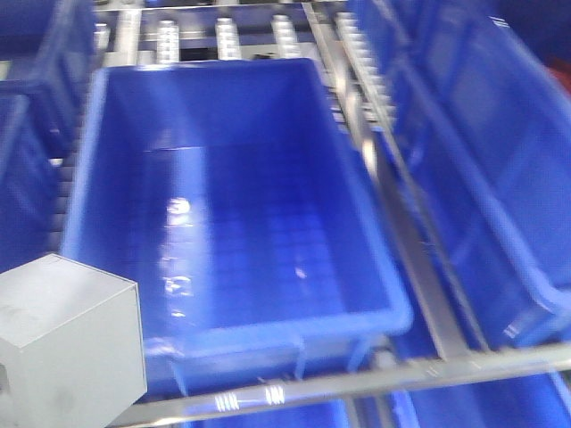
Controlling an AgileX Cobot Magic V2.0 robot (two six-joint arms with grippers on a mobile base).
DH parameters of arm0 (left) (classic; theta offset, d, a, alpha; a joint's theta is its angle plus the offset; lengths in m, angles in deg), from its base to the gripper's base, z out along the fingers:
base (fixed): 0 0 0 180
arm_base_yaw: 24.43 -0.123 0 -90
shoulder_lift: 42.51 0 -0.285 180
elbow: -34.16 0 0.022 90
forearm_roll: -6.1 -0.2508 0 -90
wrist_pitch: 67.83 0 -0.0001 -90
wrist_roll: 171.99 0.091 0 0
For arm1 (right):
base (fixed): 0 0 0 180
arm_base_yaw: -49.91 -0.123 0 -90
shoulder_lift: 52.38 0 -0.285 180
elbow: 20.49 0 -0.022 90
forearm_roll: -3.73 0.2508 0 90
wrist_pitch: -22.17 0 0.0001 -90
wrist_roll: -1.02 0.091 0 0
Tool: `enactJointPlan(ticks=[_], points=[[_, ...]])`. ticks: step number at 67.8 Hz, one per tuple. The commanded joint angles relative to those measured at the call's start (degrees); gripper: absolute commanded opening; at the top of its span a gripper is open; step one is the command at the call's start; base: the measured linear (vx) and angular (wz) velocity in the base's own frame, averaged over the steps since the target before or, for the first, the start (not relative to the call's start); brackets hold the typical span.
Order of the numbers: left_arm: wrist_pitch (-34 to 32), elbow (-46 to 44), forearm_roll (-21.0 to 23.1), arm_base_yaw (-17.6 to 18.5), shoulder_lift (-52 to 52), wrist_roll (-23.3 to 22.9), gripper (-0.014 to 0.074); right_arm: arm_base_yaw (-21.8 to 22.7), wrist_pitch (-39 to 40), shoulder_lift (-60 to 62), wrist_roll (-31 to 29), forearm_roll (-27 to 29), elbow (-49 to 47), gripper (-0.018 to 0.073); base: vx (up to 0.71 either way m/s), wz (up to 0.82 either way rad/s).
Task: Sort gray base to blue bin
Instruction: 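Position the base over the large empty blue bin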
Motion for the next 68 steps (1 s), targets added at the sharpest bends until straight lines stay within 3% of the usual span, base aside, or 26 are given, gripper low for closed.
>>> enactJointPlan(ticks=[1,27,68], points=[[-6.2,-1.7,0.4,0.3,-0.5,-0.3,-0.0007,0.4,4.7,0.4,-0.4,-0.5,0.3,-0.0005,0.15,0.43],[-6.2,-1.7,0.4,0.3,-0.5,-0.3,-0.0007,0.4,4.5,0.4,-0.4,-0.5,0.3,-0.0005,0.13,0.22],[-6.2,-1.7,0.4,0.3,-0.5,-0.3,-0.0007,0.4,4.5,0.4,-0.4,-0.5,0.3,-0.0005,0.09,0.0]])
